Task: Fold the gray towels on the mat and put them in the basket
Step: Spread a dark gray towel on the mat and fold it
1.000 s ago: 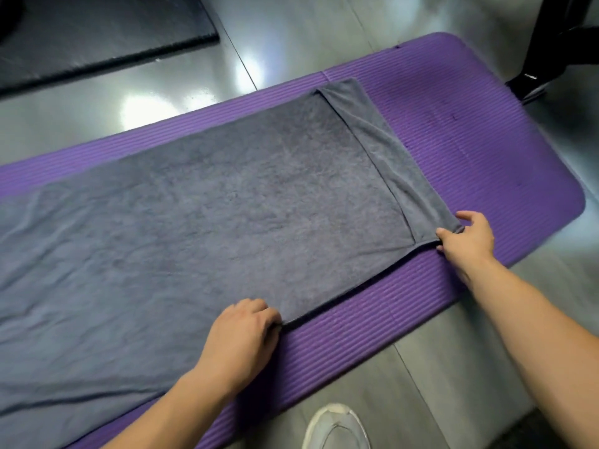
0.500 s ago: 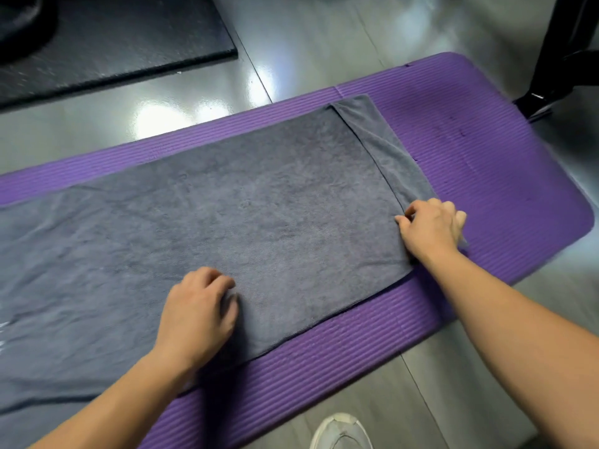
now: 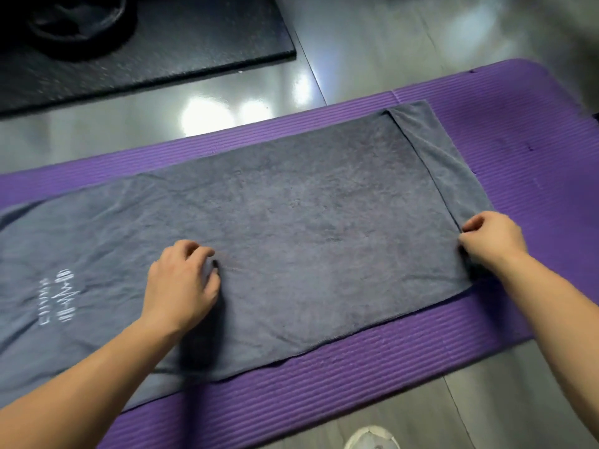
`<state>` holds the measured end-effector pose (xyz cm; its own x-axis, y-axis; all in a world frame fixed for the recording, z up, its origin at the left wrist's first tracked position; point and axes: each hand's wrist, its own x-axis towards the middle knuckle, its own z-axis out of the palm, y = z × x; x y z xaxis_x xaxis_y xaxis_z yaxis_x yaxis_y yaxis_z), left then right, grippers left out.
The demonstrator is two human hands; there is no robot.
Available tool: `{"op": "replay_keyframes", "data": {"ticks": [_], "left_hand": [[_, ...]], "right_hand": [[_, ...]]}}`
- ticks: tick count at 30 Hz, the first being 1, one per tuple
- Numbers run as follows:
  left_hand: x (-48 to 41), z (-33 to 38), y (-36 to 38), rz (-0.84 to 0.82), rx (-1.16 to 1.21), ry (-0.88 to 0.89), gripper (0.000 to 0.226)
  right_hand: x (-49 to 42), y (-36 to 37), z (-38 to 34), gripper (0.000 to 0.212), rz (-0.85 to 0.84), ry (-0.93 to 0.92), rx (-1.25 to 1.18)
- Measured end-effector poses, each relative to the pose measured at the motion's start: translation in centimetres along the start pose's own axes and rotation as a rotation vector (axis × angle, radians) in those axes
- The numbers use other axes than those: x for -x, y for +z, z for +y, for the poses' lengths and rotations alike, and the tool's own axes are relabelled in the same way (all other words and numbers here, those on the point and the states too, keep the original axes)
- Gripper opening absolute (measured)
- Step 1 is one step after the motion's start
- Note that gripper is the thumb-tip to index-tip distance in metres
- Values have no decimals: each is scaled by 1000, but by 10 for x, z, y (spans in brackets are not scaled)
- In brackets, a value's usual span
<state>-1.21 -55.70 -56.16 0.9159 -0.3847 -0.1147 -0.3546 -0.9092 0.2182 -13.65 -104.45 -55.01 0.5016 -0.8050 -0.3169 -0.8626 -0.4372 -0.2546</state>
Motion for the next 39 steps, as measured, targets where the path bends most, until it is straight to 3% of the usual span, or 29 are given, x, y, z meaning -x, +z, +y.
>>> {"op": "replay_keyframes", "data": {"ticks": [6,9,12,15,19,21,26,32,36,39], "left_hand": [[4,-12,1,-89,-66,-38,51],[0,-16,0,-137,-86,-25,50],[-3,-20,-6,-217,-121,16,54],[-9,-29,-23,-286,-124,55,50],[-21,-68,-65,-397,-146,11,44],[-22,-103,-93,-434,-132,-23,43],[11,-220,-128,-410,-38,-177,37],[75,-325,-96,-259,166,-581,47],[112,-338,-75,-187,360,-673,39],[140,-332,-64,-237,438,-678,41]], "right_hand": [[20,20,-6,17,167,-156,218],[54,47,-30,18,200,-440,243],[114,80,-79,31,33,-786,210],[158,105,-129,29,-80,-1016,240],[204,118,-190,33,-220,-1224,340],[229,118,-222,36,-368,-1294,410],[293,129,-299,32,-661,-1484,584],[352,186,-406,28,-677,-1404,522],[371,222,-494,29,-562,-1240,324],[381,246,-555,30,-479,-1174,232]]}}
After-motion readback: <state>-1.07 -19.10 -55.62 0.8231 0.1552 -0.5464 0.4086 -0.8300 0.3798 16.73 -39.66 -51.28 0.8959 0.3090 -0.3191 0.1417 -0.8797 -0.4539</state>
